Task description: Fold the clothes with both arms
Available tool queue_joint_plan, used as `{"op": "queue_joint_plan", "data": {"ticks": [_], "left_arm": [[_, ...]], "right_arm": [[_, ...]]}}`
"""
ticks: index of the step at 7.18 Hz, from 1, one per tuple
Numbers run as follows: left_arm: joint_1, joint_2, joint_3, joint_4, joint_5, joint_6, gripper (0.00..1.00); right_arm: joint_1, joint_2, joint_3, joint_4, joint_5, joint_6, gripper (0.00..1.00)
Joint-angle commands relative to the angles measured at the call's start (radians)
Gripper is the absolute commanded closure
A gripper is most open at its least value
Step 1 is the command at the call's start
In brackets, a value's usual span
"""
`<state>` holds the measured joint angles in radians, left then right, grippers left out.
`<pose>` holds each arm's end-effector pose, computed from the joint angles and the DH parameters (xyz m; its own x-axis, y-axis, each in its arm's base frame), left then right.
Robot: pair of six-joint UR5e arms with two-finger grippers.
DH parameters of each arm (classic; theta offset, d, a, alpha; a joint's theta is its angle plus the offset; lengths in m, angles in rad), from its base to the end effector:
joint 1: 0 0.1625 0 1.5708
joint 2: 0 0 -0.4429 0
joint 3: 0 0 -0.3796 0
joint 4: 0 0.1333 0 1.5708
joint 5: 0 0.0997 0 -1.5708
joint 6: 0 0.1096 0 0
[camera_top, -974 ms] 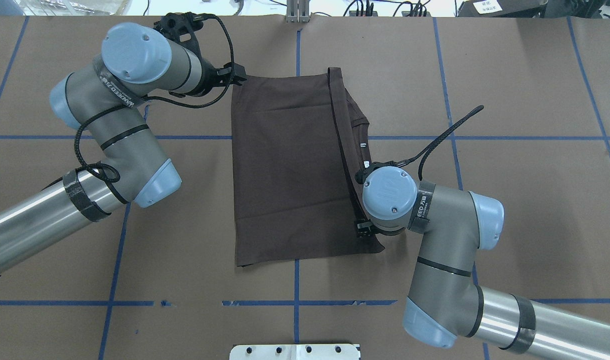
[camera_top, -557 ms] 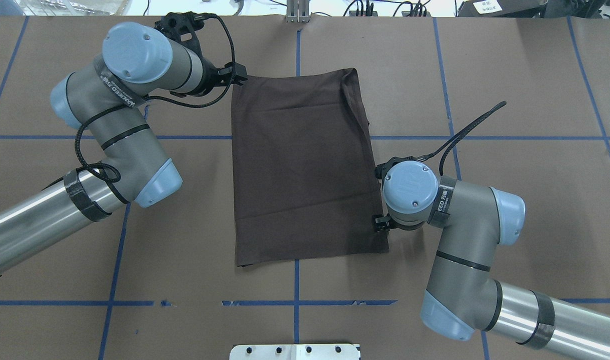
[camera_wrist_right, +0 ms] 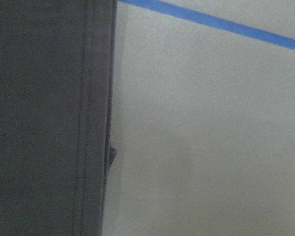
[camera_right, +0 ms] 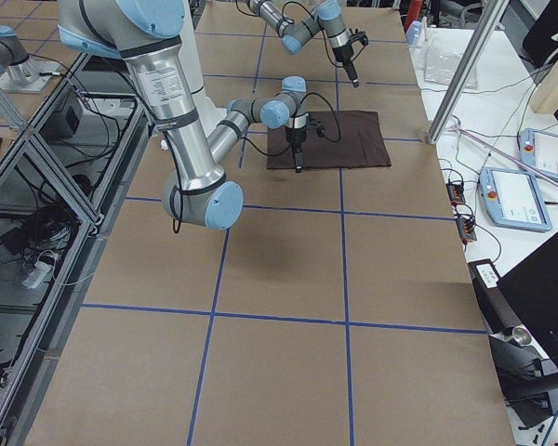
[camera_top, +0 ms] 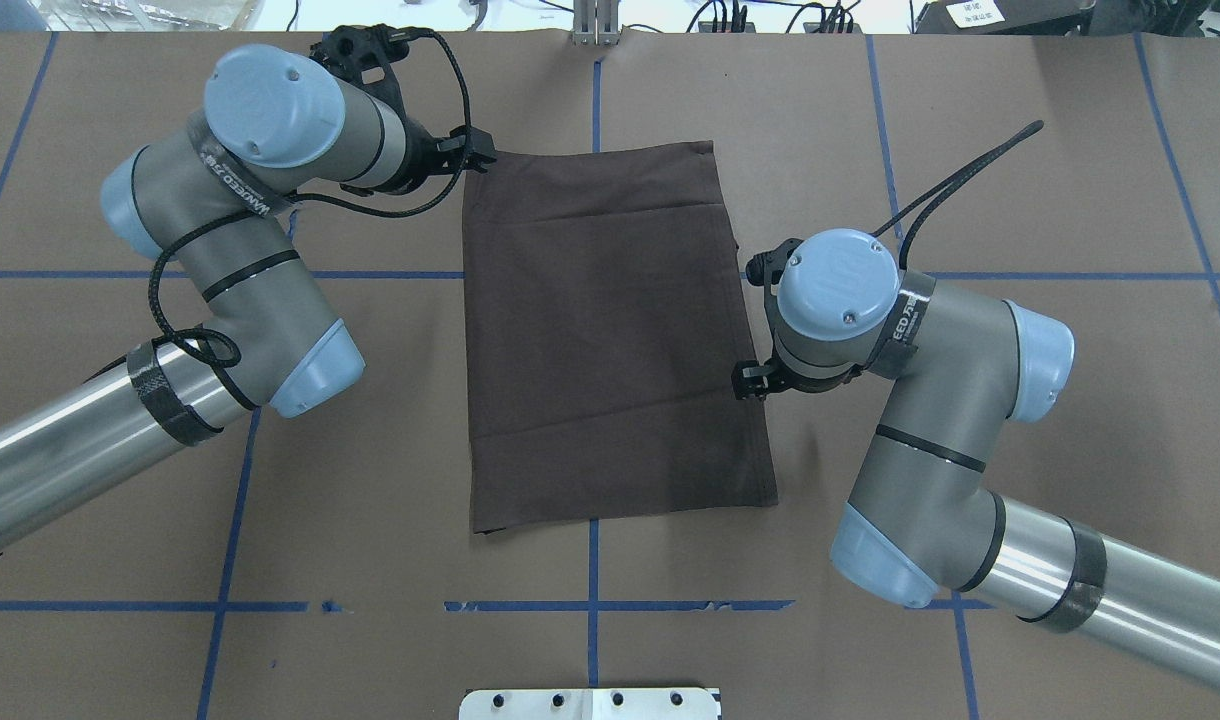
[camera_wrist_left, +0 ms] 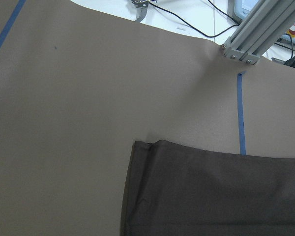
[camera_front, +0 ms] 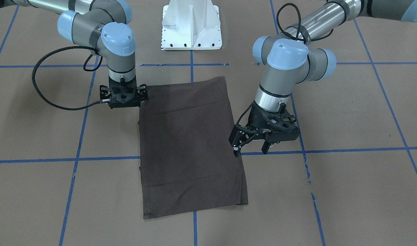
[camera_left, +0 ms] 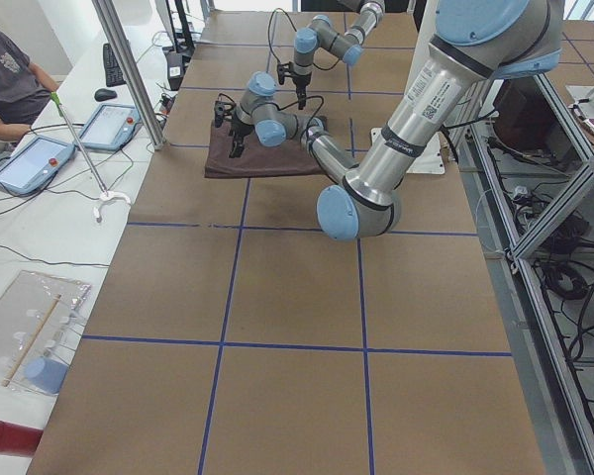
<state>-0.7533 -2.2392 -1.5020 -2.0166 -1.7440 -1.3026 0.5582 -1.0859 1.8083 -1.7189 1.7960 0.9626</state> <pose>0.4551 -0.5837 0.2638 0.5025 -0.1134 -0.8571 0.4479 0.8821 0.1459 -0.4792 -0.4276 0.3389 0.8206 -0.1442 0.5529 0.0676 0.9854 0.1565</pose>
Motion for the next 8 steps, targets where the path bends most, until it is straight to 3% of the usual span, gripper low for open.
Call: {"op": "queue_joint_plan", "data": {"ticks": [1,2,4,6,8], "left_arm": [[0.034,0.064,-0.050,0.002,-0.137,-0.073,0.00],[0.055,0.111,-0.111,0.006,-0.203,-0.199,0.00],[0.174,0.193,-0.260,0.042,-0.189,-0.453,0.00],[0.341,0.207,-0.308,0.149,-0.016,-0.582,0.00],[0.440,0.207,-0.304,0.191,0.058,-0.688,0.01]], "right_arm": [[0.040,0.008,0.026,0.114,0.081,0.005,0.00],[0.045,0.006,0.045,0.117,0.086,0.007,0.00],[0.048,0.003,0.057,0.119,0.086,0.005,0.00],[0.043,-0.002,0.055,0.140,0.086,0.005,0.00],[0.043,-0.009,0.055,0.162,0.088,0.034,0.00]]}}
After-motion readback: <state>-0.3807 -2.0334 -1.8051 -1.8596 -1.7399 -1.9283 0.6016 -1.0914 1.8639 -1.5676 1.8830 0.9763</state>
